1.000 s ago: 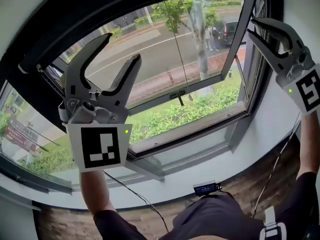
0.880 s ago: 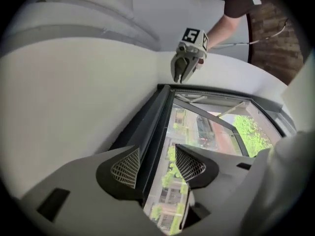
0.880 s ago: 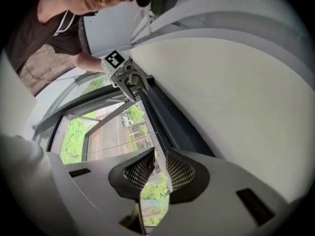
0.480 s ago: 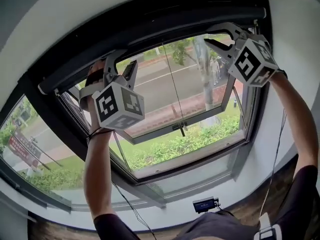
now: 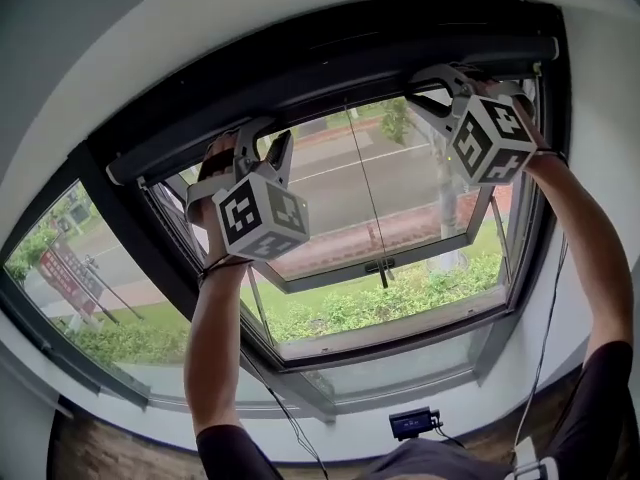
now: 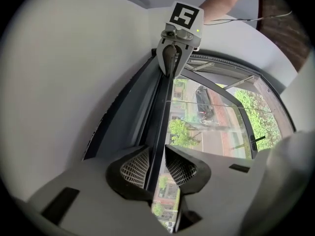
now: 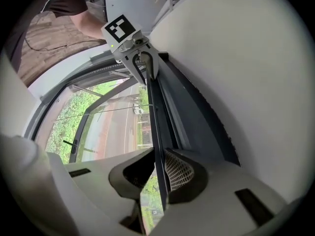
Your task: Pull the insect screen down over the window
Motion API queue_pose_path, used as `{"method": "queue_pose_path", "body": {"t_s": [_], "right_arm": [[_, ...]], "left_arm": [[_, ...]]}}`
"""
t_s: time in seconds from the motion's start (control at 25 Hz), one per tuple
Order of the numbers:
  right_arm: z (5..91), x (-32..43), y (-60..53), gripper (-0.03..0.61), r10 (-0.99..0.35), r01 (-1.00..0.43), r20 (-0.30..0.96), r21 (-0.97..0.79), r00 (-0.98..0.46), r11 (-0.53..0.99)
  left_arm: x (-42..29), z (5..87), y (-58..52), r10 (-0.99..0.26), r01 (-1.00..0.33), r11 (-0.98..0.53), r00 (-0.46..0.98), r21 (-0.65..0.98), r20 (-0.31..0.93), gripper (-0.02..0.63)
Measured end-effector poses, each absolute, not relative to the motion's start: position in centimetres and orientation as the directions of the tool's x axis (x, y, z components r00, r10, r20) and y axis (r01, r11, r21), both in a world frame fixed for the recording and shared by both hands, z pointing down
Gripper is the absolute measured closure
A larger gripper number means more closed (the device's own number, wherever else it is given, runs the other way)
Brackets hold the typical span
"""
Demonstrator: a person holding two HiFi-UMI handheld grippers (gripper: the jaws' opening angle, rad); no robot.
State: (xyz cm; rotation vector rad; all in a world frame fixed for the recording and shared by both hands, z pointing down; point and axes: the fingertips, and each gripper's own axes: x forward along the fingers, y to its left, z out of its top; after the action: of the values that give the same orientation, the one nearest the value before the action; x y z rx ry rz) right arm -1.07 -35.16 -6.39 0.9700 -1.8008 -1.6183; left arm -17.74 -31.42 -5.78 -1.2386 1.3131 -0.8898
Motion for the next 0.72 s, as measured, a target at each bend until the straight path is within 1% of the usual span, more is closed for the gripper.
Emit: {"method": "queue_pose_path", "body": {"t_s": [0.2, 0.28, 0.32, 0.52, 0.64, 0.72], "right_arm": [[-6.20, -1.23, -35.23, 0.515, -0.796, -0.121, -0.033, 0.991, -0.604, 0.052], [-6.16, -1.26, -35.18, 0.515, -0.795, -0.110, -0.008, 0.991, -0.607, 0.074], [-6.18, -1.26, -35.14, 0.515, -0.794, -0.107, 0.001, 0.991, -0.608, 0.083], [-6.10, -1.25, -35.09, 0.515, -0.805, -0.083, 0.010, 0.994, -0.593, 0.074], [-6.05, -1.31, -35.30, 0.552, -0.815, -0.065, 0.014, 0.996, -0.579, 0.063], [-5.92, -1.32, -35.42, 0.554, -0.819, -0.050, 0.034, 0.996, -0.573, 0.076]], "left_arm": [[-17.79, -5.74, -31.59, -0.982, -0.138, 0.139, 0.107, -0.981, -0.154, 0.524], [-17.86, -5.92, -31.40, -0.985, -0.144, 0.105, 0.118, -0.984, -0.122, 0.547], [-17.90, -6.03, -31.35, -0.986, -0.143, 0.096, 0.120, -0.985, -0.114, 0.577], [-17.90, -6.02, -31.31, -0.987, -0.089, 0.131, 0.083, -0.987, -0.139, 0.583], [-18.06, -5.59, -31.52, -0.989, -0.059, 0.127, 0.066, -0.990, -0.131, 0.588], [-18.08, -5.48, -31.60, -0.990, -0.059, 0.120, 0.065, -0.991, -0.124, 0.588]]}}
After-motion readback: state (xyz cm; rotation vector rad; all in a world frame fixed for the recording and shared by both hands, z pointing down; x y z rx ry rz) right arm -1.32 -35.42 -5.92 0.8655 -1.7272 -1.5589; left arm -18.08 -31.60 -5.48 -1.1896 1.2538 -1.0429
